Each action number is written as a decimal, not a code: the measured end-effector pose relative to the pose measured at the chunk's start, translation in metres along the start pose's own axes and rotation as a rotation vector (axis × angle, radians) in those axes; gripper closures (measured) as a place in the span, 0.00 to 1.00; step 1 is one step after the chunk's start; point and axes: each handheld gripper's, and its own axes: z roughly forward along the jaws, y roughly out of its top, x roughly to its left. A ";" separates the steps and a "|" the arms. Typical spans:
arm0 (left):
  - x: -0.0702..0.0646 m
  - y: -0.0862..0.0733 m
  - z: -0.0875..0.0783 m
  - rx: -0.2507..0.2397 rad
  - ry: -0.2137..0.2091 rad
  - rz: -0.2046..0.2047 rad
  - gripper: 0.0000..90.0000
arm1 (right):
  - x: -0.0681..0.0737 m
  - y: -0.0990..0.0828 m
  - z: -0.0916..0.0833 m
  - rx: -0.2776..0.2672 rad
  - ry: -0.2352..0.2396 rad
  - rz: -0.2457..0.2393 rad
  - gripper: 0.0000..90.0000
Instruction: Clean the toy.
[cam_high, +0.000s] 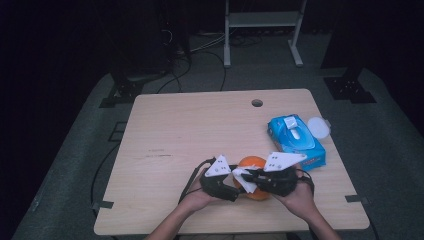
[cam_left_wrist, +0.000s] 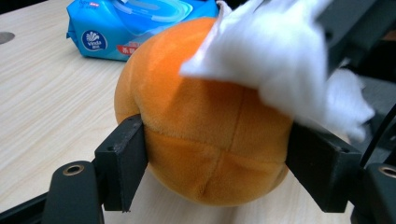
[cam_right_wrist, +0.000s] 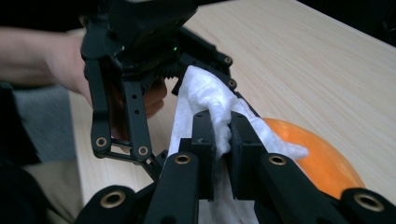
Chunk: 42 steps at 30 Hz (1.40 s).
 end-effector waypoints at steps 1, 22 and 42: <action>0.001 -0.002 0.000 -0.004 -0.001 -0.001 0.28 | 0.000 0.000 0.001 0.008 -0.009 -0.012 0.90; 0.013 -0.008 -0.012 0.010 -0.024 0.083 0.24 | -0.032 -0.025 0.007 0.015 0.002 0.154 0.90; 0.037 -0.026 -0.024 0.055 -0.085 -0.006 0.28 | -0.064 -0.057 0.002 0.052 -0.001 0.318 0.90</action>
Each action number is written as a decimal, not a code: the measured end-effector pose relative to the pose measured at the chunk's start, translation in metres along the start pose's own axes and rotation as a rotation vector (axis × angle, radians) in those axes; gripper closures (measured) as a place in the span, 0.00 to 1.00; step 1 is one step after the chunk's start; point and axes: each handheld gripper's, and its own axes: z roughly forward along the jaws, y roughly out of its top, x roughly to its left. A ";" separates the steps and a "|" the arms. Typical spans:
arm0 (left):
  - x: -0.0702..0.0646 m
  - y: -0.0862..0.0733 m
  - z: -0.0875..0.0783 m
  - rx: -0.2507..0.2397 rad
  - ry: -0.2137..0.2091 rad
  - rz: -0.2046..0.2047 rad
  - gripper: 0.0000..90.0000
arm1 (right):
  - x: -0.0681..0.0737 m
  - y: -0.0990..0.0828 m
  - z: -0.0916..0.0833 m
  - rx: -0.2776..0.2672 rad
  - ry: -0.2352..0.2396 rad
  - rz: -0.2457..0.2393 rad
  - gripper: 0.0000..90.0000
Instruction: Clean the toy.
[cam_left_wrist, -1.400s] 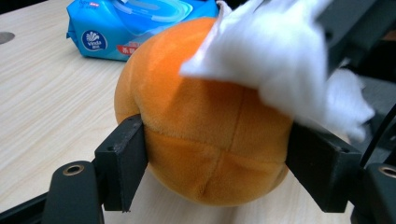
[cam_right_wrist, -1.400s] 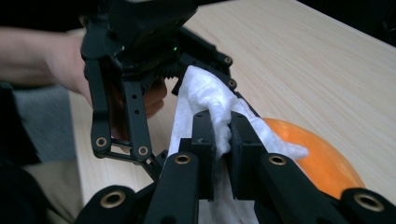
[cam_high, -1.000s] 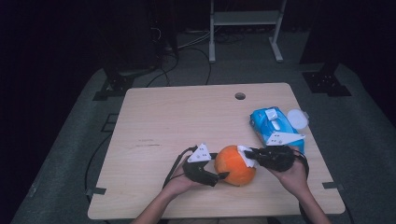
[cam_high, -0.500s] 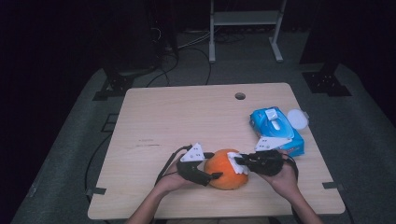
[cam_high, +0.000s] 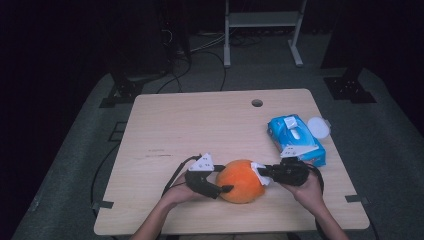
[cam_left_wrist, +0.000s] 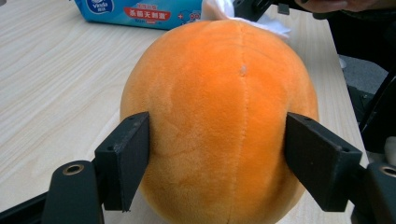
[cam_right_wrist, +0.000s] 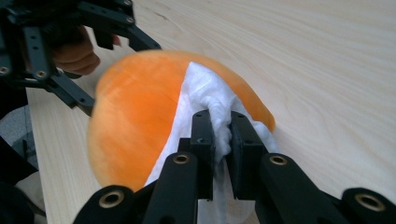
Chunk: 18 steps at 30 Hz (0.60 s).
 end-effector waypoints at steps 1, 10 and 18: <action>0.000 0.000 0.000 -0.002 -0.004 0.001 0.28 | -0.001 -0.001 0.000 0.004 0.001 0.009 0.90; 0.001 -0.001 0.000 -0.014 -0.006 -0.019 0.28 | -0.011 -0.004 0.005 0.039 -0.017 0.041 0.90; -0.007 0.005 0.003 0.002 -0.004 0.017 0.27 | 0.009 0.010 -0.001 -0.053 -0.013 -0.012 0.90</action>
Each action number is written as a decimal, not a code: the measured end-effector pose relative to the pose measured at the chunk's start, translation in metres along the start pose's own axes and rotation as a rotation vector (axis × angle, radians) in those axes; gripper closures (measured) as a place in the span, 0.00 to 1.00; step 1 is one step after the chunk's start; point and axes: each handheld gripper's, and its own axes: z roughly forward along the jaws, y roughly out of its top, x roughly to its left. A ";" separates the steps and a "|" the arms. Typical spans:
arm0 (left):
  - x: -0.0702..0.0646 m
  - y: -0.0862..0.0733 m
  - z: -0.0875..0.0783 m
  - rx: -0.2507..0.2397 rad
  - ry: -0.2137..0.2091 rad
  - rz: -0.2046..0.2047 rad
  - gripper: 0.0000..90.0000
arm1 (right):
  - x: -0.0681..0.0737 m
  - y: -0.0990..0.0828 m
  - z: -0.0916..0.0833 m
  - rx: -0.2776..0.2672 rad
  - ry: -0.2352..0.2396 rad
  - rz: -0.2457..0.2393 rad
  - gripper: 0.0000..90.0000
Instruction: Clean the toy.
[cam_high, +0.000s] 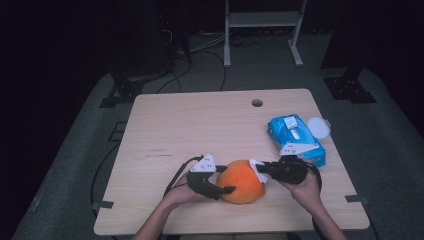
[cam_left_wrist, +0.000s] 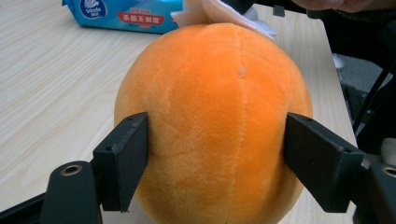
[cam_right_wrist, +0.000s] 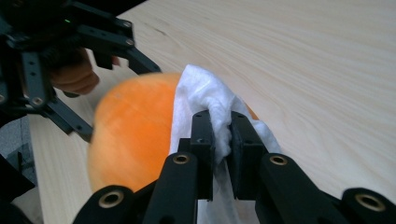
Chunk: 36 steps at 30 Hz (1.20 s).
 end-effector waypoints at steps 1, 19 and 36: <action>-0.001 0.000 0.000 0.005 0.001 0.007 0.27 | 0.003 0.001 0.000 -0.004 0.005 -0.009 0.90; -0.005 0.006 0.005 0.025 -0.009 -0.015 0.31 | 0.002 -0.004 0.000 0.018 0.059 -0.028 0.89; 0.011 0.003 0.004 -0.006 -0.011 -0.161 0.17 | 0.008 -0.002 0.000 0.006 0.066 -0.043 0.89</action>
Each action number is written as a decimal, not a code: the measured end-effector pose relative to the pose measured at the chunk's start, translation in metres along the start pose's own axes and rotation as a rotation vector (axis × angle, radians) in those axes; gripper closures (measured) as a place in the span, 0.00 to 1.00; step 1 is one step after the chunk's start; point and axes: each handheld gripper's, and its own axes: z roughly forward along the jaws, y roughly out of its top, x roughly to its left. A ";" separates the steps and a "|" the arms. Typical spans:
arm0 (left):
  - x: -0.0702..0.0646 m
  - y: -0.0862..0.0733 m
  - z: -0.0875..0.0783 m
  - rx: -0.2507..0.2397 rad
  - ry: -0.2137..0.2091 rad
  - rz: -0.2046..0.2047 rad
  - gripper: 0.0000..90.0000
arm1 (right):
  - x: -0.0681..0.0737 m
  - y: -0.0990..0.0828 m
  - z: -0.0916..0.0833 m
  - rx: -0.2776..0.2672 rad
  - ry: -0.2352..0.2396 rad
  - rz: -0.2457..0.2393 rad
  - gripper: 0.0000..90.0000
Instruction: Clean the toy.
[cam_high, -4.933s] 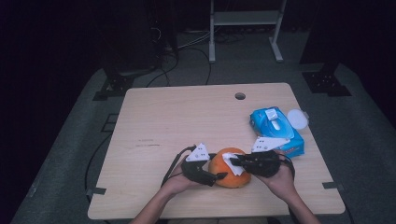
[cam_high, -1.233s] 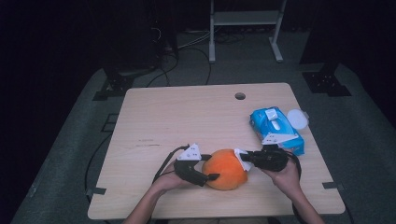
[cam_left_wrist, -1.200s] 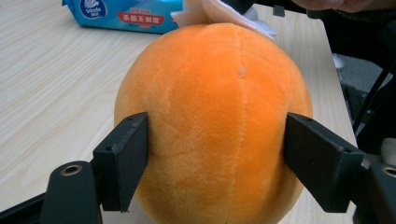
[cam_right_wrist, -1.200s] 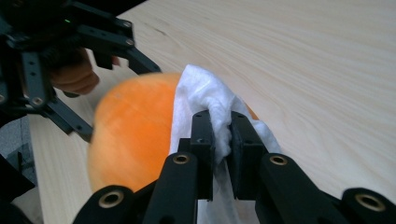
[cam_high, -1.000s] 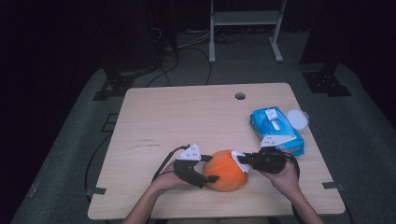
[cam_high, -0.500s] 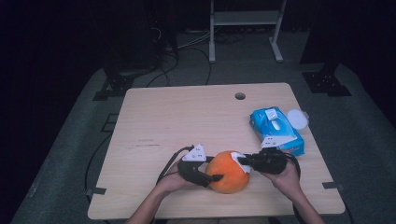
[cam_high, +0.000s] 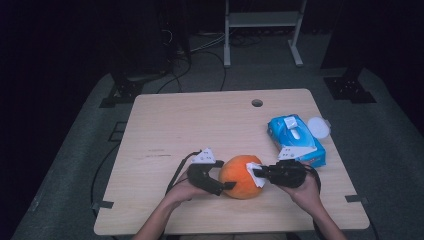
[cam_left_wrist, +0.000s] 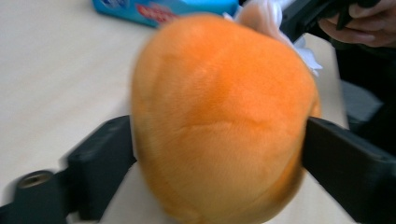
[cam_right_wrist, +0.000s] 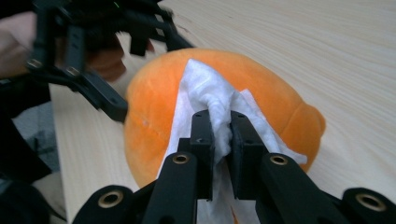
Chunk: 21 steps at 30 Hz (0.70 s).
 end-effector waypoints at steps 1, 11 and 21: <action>-0.002 0.000 0.001 -0.006 0.008 0.024 0.22 | 0.002 0.001 0.001 -0.001 0.006 0.000 0.89; -0.006 0.006 -0.010 -0.011 0.089 0.142 0.27 | 0.010 0.005 0.002 -0.021 -0.005 -0.042 0.89; -0.002 0.003 -0.009 -0.006 0.088 0.082 0.29 | 0.023 0.006 0.012 0.018 0.008 -0.079 0.90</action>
